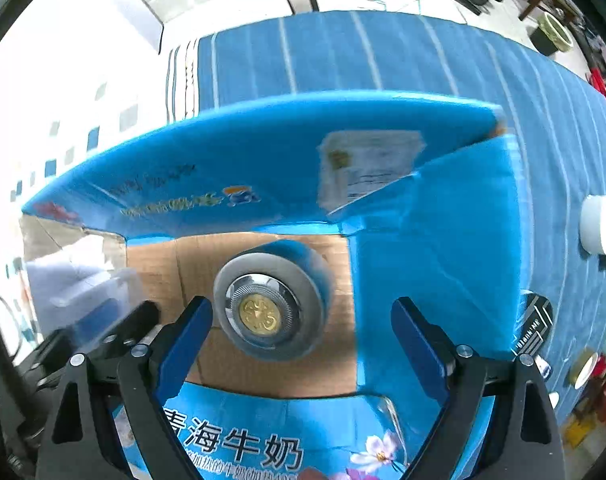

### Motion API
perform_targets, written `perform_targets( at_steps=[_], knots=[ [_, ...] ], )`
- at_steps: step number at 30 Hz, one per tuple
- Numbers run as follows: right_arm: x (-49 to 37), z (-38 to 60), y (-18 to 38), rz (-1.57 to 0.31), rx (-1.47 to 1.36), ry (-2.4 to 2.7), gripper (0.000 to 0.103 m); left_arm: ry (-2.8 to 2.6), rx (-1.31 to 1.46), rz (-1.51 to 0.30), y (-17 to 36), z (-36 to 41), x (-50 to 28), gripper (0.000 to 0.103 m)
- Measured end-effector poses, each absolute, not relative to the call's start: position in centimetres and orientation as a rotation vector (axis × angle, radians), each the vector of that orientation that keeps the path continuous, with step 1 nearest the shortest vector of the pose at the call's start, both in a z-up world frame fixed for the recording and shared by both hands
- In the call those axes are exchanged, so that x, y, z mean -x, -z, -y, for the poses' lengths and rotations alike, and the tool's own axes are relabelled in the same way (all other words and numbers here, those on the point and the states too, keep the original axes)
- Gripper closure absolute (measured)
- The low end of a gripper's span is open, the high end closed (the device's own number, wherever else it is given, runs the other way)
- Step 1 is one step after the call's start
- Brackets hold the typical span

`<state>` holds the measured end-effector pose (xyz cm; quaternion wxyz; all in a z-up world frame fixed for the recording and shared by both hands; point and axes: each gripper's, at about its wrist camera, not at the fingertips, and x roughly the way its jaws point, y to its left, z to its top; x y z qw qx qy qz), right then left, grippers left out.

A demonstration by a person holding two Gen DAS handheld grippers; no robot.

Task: Organize rigid objects
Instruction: 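Carry the clear box and silver tin into the blue box and release both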

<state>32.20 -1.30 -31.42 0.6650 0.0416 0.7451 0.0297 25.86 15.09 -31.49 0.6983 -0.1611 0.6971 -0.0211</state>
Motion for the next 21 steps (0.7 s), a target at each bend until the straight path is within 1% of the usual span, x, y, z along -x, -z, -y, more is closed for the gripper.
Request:
perform_targets(
  at_steps=[2, 6, 9, 15, 16, 17, 18, 19, 20, 21],
  knots=[
    [-32.4, 2.0, 31.2, -1.685, -0.113, -0.061, 0.010, 0.088, 0.379, -1.577, 32.3, -14.1, -26.6, 0.042],
    [-32.9, 3.1, 31.2, -1.695, -0.116, -0.047, 0.010, 0.131, 0.335, -1.612, 33.3, -12.1, -27.7, 0.042],
    [-33.5, 3.4, 30.4, -1.700, -0.106, -0.045, 0.010, 0.130, 0.306, -1.633, 34.1, -11.7, -28.4, 0.042],
    [-33.3, 2.6, 31.1, -1.695, -0.107, -0.043, 0.010, 0.121, 0.293, -1.646, 34.3, -11.7, -29.1, 0.042],
    [-33.2, 2.7, 31.1, -1.695, -0.111, -0.045, 0.010, 0.119, 0.296, -1.648, 34.2, -11.8, -29.1, 0.041],
    [-33.3, 2.8, 31.1, -1.695, -0.112, -0.046, 0.010, 0.110, 0.293, -1.650, 34.1, -11.8, -29.3, 0.030],
    [-33.2, 2.9, 30.8, -1.692, -0.111, -0.047, 0.010, 0.089, 0.270, -1.652, 34.0, -11.9, -29.4, 0.022],
    [-33.1, 3.1, 30.6, -1.691, -0.112, -0.050, 0.010, 0.080, 0.257, -1.649, 33.9, -11.7, -29.8, 0.011],
    [-33.1, 3.4, 30.3, -1.691, -0.113, -0.054, 0.010, 0.078, 0.258, -1.644, 33.6, -11.9, -29.7, 0.004],
    [-33.0, 3.7, 30.0, -1.686, -0.118, -0.060, 0.010, 0.079, 0.266, -1.646, 33.5, -12.0, -29.8, 0.002]
  ],
)
